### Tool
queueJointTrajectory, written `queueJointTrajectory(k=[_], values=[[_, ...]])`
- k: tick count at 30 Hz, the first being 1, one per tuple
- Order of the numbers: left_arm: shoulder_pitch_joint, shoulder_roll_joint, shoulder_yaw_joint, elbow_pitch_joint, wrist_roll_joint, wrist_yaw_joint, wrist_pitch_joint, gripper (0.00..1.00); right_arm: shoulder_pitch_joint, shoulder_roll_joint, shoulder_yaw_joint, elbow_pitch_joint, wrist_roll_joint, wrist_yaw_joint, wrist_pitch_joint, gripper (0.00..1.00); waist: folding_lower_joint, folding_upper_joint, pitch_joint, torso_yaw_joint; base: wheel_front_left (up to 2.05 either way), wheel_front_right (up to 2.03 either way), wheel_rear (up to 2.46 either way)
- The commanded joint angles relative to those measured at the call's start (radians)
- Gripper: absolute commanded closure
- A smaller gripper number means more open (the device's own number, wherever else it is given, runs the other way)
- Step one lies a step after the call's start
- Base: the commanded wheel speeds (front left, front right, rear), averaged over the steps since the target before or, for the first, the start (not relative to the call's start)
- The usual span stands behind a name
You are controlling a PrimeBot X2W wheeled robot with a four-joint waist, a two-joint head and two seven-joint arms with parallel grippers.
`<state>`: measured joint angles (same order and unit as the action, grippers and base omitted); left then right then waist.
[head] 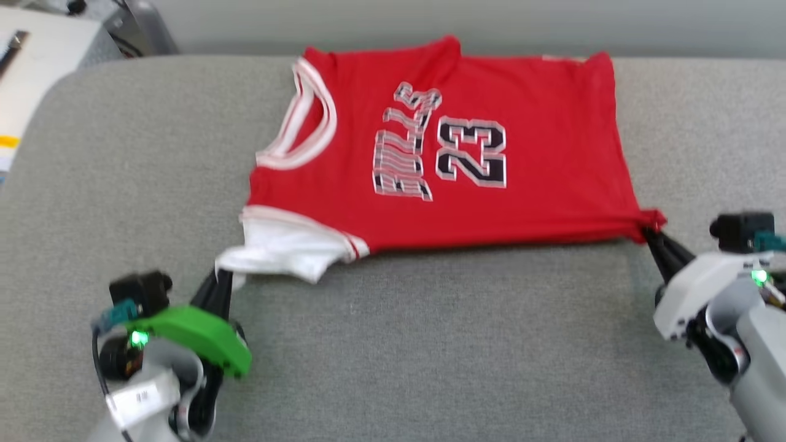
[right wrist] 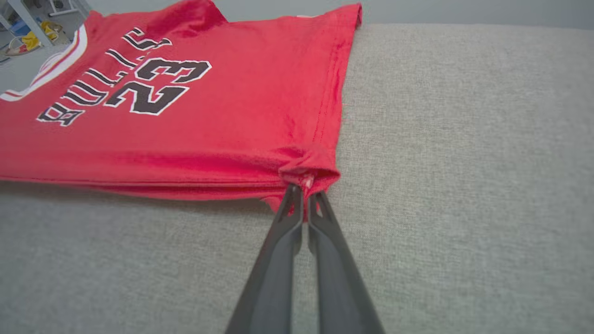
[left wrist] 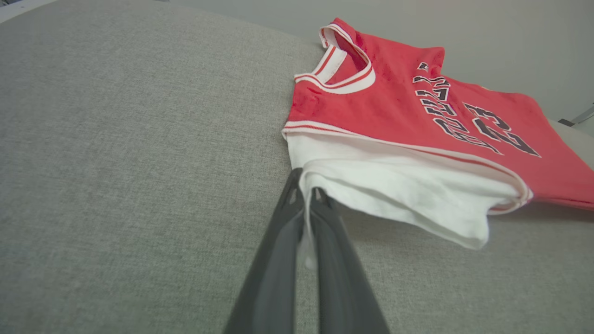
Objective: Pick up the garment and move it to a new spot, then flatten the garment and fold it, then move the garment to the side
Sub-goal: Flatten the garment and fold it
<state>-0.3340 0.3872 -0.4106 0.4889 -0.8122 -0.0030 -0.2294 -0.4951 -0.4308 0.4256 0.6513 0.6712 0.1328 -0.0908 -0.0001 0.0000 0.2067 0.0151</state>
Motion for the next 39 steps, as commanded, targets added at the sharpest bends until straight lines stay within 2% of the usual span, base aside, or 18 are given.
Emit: queueJointTrajectory(k=[1, 6, 11, 17, 23, 26, 30, 39], values=[[0.055, 0.03, 0.013, -0.04, -0.017, 0.033, 0.012, 1.0, 0.049, -0.021, -0.027, -0.016, -0.003, -0.002, 0.011, 1.0, 0.0001, 0.0, -0.082, 0.014, 0.0, 0.0, 0.0], [0.24, 0.074, 0.023, -0.242, -0.039, 0.14, 0.078, 1.0, 0.221, -0.019, -0.119, -0.126, -0.042, -0.002, 0.058, 1.0, 0.0001, 0.0, -0.131, 0.024, 0.0, 0.0, 0.0], [0.387, 0.122, 0.029, -0.413, -0.059, 0.228, 0.15, 1.0, 0.406, 0.001, -0.233, -0.263, -0.096, -0.002, 0.132, 1.0, 0.0001, 0.0, -0.165, 0.041, 0.0, 0.0, 0.0], [0.52, 0.167, 0.041, -0.587, -0.082, 0.314, 0.214, 1.0, 0.631, 0.101, -0.392, -0.515, -0.192, -0.002, 0.284, 1.0, 0.0001, 0.0, -0.178, 0.045, 0.0, 0.0, 0.0], [0.586, 0.202, 0.06, -0.717, -0.098, 0.37, 0.257, 1.0, 0.767, 0.191, -0.497, -0.726, -0.27, -0.002, 0.421, 1.0, 0.0001, 0.0, -0.176, 0.043, 0.0, 0.0, 0.0], [0.561, 0.209, 0.059, -0.746, -0.095, 0.365, 0.268, 1.0, 0.775, 0.221, -0.521, -0.778, -0.291, -0.002, 0.461, 1.0, 0.0001, 0.0, -0.166, 0.046, 0.0, 0.0, 0.0], [0.472, 0.199, 0.032, -0.718, -0.086, 0.328, 0.289, 1.0, 0.736, 0.237, -0.523, -0.804, -0.309, -0.002, 0.497, 1.0, 0.0001, 0.0, -0.142, 0.047, 0.0, 0.0, 0.0], [0.203, 0.097, -0.023, -0.471, -0.069, 0.202, 0.264, 1.0, 0.567, 0.22, -0.502, -0.71, -0.318, -0.002, 0.505, 1.0, 0.0001, 0.0, -0.064, 0.049, 0.0, 0.0, 0.0]])
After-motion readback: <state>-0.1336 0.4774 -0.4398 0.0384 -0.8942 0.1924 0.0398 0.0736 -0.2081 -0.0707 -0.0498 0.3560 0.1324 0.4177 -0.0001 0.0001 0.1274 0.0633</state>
